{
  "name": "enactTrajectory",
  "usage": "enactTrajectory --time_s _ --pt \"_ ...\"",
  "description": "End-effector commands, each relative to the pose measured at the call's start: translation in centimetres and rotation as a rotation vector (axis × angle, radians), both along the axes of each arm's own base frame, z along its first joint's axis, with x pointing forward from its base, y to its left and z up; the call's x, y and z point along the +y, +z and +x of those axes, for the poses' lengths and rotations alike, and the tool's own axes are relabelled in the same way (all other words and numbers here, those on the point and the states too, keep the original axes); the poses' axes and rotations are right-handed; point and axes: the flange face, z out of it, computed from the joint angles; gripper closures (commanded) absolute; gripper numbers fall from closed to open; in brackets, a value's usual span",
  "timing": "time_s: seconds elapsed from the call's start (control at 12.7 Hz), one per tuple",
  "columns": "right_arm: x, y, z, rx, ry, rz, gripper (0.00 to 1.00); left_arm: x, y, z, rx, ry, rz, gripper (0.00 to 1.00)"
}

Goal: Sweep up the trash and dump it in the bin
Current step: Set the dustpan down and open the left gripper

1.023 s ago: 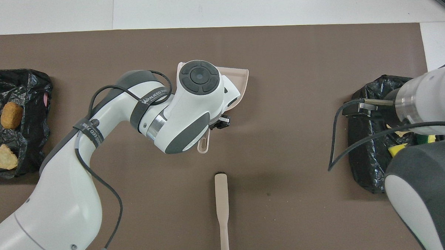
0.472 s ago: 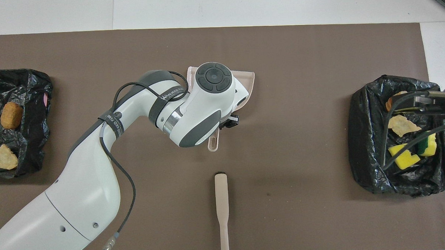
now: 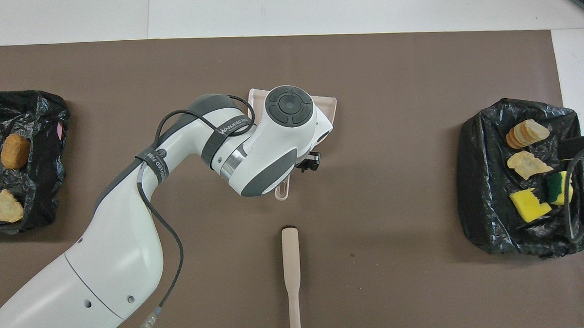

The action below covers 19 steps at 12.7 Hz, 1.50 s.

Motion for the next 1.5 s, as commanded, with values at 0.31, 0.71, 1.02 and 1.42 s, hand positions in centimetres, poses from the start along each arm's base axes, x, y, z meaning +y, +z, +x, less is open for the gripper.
enactTrajectory --time_s 0.31,0.71,1.02,1.42 --pt "0.4 -1.6 -1.4 0.102 0.025 0.079 0.0 5.7 7.4 -1.5 -0.083 0.05 0.125 0.0" --pt "0.7 -1.8 -1.5 0.102 0.02 0.069 0.0 13.7 12.8 -1.7 -0.081 0.073 0.095 0.0" --pt "3.7 -2.0 -2.0 0.098 -0.005 0.066 0.0 21.7 18.5 -3.6 -0.084 0.016 0.048 0.0" --pt "3.8 -2.1 -2.2 0.09 -0.038 0.076 0.0 29.5 24.3 -4.2 -0.098 0.004 0.057 0.0"
